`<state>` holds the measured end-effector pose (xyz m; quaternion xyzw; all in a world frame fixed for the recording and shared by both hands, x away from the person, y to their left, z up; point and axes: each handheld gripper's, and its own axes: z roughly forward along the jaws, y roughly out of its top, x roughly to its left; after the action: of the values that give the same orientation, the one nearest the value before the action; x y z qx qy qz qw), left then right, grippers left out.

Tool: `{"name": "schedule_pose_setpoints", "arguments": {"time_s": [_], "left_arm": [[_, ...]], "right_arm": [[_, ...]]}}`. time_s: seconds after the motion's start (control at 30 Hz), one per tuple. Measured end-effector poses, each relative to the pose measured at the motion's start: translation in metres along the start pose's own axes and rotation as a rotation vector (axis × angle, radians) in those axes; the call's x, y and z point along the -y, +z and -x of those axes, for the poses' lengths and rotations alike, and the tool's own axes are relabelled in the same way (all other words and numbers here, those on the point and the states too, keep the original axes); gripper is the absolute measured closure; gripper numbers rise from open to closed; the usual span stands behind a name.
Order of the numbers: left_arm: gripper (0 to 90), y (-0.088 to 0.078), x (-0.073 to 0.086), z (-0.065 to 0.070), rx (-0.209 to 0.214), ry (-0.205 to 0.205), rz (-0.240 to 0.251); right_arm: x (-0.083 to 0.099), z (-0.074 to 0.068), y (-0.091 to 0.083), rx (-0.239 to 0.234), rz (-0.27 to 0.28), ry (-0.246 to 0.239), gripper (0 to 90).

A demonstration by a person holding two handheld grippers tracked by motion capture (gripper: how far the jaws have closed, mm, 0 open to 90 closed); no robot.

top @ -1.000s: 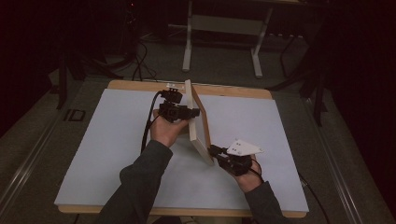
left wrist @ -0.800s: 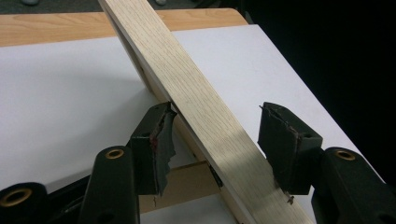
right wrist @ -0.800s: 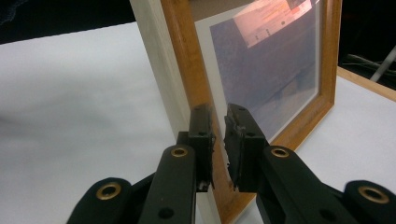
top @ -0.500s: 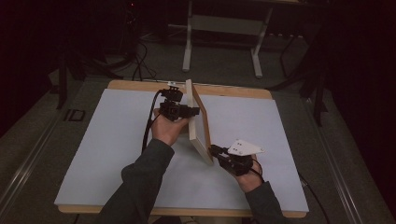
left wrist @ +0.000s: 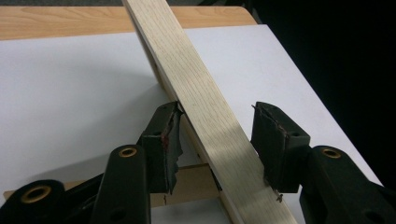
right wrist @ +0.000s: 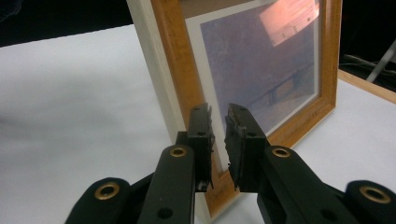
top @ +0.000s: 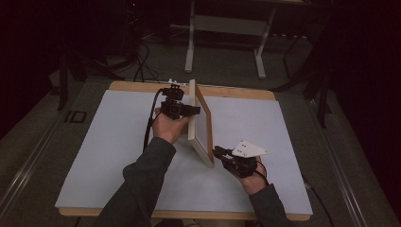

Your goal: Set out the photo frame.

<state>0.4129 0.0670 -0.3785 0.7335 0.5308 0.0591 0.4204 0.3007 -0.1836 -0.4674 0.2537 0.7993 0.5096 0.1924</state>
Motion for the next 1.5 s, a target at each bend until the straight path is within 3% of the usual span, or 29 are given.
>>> {"name": "schedule_pose_setpoints", "arguments": {"time_s": [0.3,0.43,0.77,1.5], "left_arm": [[56.3,0.000,-0.007,-0.003,-0.014,0.032,-0.040],[58.3,0.000,-0.010,-0.006,0.000,0.018,-0.048],[66.1,-0.001,-0.017,-0.005,-0.022,0.030,-0.061],[72.2,-0.004,-0.023,-0.011,-0.029,0.045,-0.083]], "right_arm": [[0.000,0.002,-0.002,0.006,0.005,0.008,79.5],[0.000,0.004,-0.003,0.009,0.006,0.010,79.4],[0.000,0.006,-0.005,0.012,0.011,0.012,79.2],[0.000,0.009,-0.008,0.023,0.018,0.019,79.2]]}}
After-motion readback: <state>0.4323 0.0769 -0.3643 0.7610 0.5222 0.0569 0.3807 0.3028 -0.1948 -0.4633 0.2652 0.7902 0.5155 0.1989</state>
